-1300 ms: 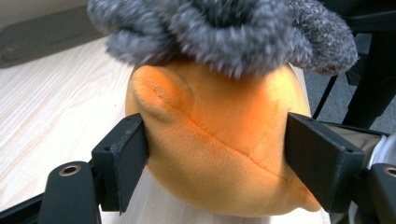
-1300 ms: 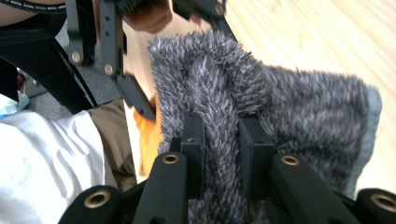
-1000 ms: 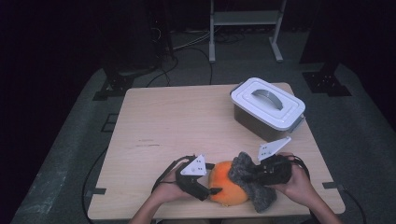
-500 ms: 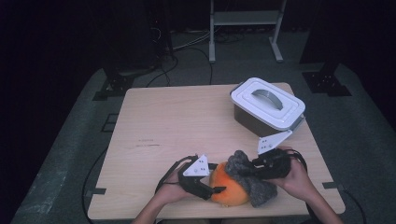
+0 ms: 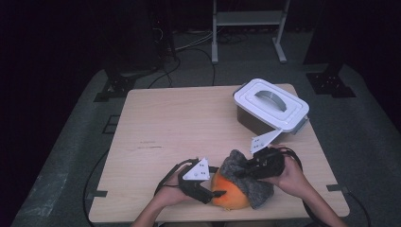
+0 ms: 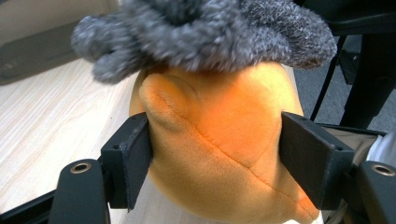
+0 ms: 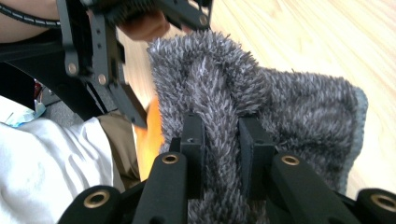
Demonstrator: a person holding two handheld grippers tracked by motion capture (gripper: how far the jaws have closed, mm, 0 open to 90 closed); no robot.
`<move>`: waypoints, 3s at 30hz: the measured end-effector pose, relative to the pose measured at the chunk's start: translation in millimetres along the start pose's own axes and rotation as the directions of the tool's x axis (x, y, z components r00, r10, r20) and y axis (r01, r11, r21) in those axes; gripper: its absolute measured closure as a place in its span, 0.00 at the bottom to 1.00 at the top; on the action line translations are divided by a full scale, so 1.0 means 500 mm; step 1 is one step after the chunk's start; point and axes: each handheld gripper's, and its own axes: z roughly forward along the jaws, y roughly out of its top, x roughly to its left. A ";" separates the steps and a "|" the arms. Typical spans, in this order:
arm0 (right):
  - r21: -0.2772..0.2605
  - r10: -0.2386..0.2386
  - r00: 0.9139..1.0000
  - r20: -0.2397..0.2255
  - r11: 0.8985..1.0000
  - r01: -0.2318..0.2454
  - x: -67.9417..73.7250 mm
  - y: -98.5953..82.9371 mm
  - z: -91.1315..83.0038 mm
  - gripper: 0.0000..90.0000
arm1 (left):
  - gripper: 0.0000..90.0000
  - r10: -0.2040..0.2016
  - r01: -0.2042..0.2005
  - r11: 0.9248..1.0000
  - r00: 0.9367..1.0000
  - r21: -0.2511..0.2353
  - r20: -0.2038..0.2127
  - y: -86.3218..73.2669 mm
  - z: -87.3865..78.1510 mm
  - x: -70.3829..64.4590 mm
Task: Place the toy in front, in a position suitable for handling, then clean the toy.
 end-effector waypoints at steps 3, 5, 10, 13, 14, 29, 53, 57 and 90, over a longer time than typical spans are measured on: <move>-0.006 0.026 1.000 -0.003 1.000 -0.026 -0.008 -0.027 -0.008 0.82 | 0.31 -0.005 0.005 1.000 1.000 0.003 0.008 -0.002 0.000 0.001; -0.014 0.042 0.999 -0.007 0.999 -0.042 -0.010 -0.045 -0.012 0.82 | 0.31 -0.008 0.008 1.000 1.000 0.001 0.010 -0.002 0.000 0.002; -0.022 0.075 0.997 -0.003 0.997 -0.075 -0.011 -0.083 -0.024 0.82 | 0.31 -0.007 0.007 1.000 1.000 -0.001 0.012 -0.004 -0.001 0.005; -0.030 0.089 0.996 -0.015 0.996 -0.089 -0.010 -0.096 -0.027 0.82 | 0.31 0.000 0.000 1.000 1.000 0.001 0.017 -0.002 0.000 0.002; -0.029 0.088 0.996 -0.014 0.996 -0.088 -0.008 -0.097 -0.028 0.82 | 0.31 0.004 -0.004 1.000 1.000 0.003 0.017 -0.002 0.000 0.002; -0.020 0.003 1.000 -0.003 1.000 -0.003 0.020 -0.047 0.008 0.82 | 0.13 -0.094 0.094 0.996 0.995 0.010 0.017 -0.001 -0.004 0.016; 0.012 -0.010 1.000 -0.010 1.000 0.010 0.022 -0.034 0.026 0.82 | 0.27 -0.072 0.071 0.997 0.997 0.023 0.023 -0.005 0.002 0.016; 0.009 -0.012 1.000 -0.005 1.000 0.012 0.023 -0.037 0.025 0.82 | 0.26 -0.067 0.067 0.997 0.997 0.024 0.024 -0.004 0.003 0.015; 0.028 -0.062 0.998 -0.003 0.998 0.062 0.039 0.020 0.035 0.83 | 0.29 -0.034 0.034 0.999 0.999 0.009 0.014 -0.011 -0.003 0.003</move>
